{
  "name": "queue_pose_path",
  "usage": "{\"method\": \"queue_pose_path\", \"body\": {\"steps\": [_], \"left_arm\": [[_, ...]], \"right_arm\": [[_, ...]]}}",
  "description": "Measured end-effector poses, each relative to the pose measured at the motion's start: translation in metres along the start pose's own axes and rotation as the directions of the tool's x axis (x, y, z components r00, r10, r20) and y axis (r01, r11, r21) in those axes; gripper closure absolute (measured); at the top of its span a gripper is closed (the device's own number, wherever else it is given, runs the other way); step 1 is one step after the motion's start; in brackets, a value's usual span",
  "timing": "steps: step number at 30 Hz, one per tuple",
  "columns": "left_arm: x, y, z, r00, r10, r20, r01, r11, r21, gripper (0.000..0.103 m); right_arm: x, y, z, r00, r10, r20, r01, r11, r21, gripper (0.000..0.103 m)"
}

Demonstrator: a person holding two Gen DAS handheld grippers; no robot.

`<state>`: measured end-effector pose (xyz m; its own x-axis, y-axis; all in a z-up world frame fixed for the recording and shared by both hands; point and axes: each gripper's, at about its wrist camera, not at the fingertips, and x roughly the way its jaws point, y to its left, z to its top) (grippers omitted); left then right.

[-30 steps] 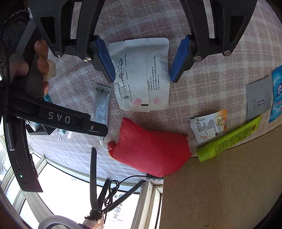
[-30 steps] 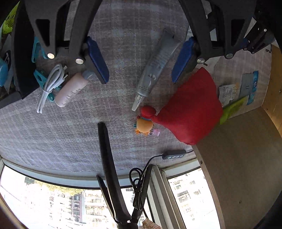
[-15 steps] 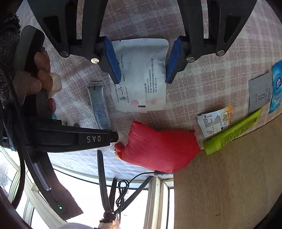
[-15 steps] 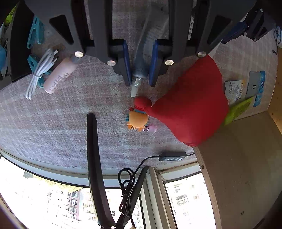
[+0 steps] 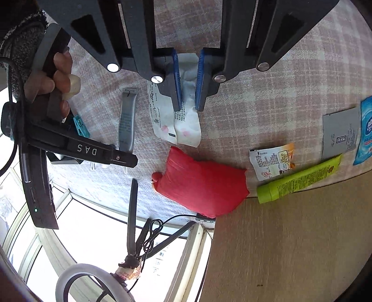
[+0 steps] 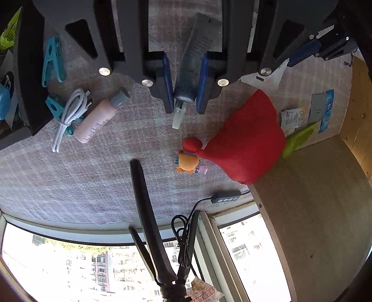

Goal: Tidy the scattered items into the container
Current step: 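Grasp the white sachet with the left gripper while the right grasps the clear gel tube, then carry the sachet and gel tube over the black tray and release both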

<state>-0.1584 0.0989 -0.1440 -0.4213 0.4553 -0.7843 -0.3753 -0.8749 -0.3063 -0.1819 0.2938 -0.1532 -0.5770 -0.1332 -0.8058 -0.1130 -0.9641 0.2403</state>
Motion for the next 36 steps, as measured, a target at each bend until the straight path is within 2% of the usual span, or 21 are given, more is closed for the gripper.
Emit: {"method": "queue_pose_path", "body": {"steps": [2,5,12,25,36], "left_arm": [[-0.007,-0.001,0.003,1.000,-0.027,0.008,0.027,1.000,-0.010,0.095],[-0.018,-0.006,0.010,0.999,-0.035,0.041,0.035,0.999,-0.005,0.098],[-0.039,-0.018,0.020,0.995,-0.049,0.090,0.048,0.999,0.016,0.098],[-0.046,-0.076,0.036,0.990,-0.095,0.103,0.081,0.988,0.134,0.098],[-0.045,-0.149,0.045,0.979,-0.188,0.085,0.160,0.952,0.259,0.099]], "right_arm": [[-0.010,-0.001,0.001,1.000,0.015,0.018,-0.015,1.000,0.008,0.084],[-0.027,-0.002,0.002,0.998,0.031,0.053,-0.032,0.999,0.012,0.084],[-0.067,-0.009,-0.002,0.991,0.053,0.119,-0.058,0.998,0.034,0.084],[-0.130,-0.051,-0.016,0.983,-0.015,0.183,-0.005,0.994,0.107,0.084],[-0.192,-0.117,-0.037,0.964,-0.127,0.232,0.076,0.973,0.216,0.084]]}}
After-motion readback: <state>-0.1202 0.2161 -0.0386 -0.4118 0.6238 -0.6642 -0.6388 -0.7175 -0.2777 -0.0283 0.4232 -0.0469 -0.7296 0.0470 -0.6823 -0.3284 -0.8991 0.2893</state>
